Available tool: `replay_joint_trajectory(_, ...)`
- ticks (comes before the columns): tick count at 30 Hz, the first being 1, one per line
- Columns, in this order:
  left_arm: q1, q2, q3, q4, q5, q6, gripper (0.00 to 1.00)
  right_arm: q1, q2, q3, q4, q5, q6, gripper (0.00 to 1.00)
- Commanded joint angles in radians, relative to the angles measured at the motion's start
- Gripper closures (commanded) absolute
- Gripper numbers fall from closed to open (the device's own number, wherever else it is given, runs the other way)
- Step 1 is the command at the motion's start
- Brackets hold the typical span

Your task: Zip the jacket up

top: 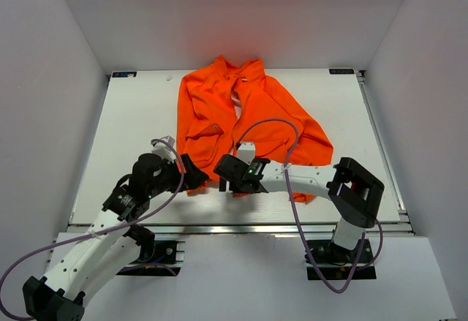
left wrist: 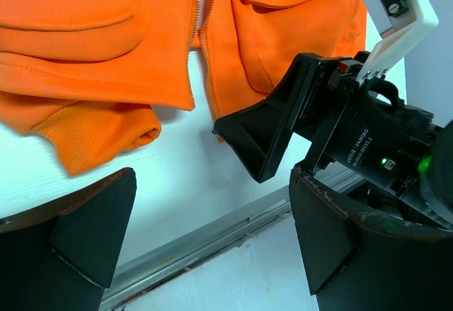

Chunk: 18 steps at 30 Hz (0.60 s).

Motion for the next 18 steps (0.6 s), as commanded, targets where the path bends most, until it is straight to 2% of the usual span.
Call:
replay_joint_trajectory(1, -0.001, -0.024, -0.010, 0.002, -0.001, 0.012, 0.02, -0.002, -0.051, -0.034, -0.017, 0.070, 0.047, 0.11)
replay_joint_trajectory(3, -0.001, -0.027, -0.010, -0.001, 0.001, 0.014, 0.02, -0.005, -0.051, -0.042, -0.026, 0.084, 0.039, 0.11)
replay_joint_trajectory(7, -0.001, -0.026, -0.006, -0.010, -0.012, 0.012, 0.02, -0.008, -0.059, -0.060, -0.020, 0.093, 0.030, 0.21)
replay_joint_trajectory(10, -0.001, -0.021, -0.009, -0.006, -0.007, 0.012, 0.02, -0.012, -0.059, -0.062, 0.011, 0.084, 0.009, 0.22)
replay_joint_trajectory(13, -0.001, -0.015, -0.009, -0.003, -0.008, 0.012, 0.02, -0.014, -0.030, -0.043, 0.013, 0.093, -0.020, 0.28)
replay_joint_trajectory(18, -0.001, -0.010, -0.009, -0.003, -0.012, 0.012, 0.02, -0.028, 0.007, -0.019, 0.012, 0.088, -0.043, 0.29)
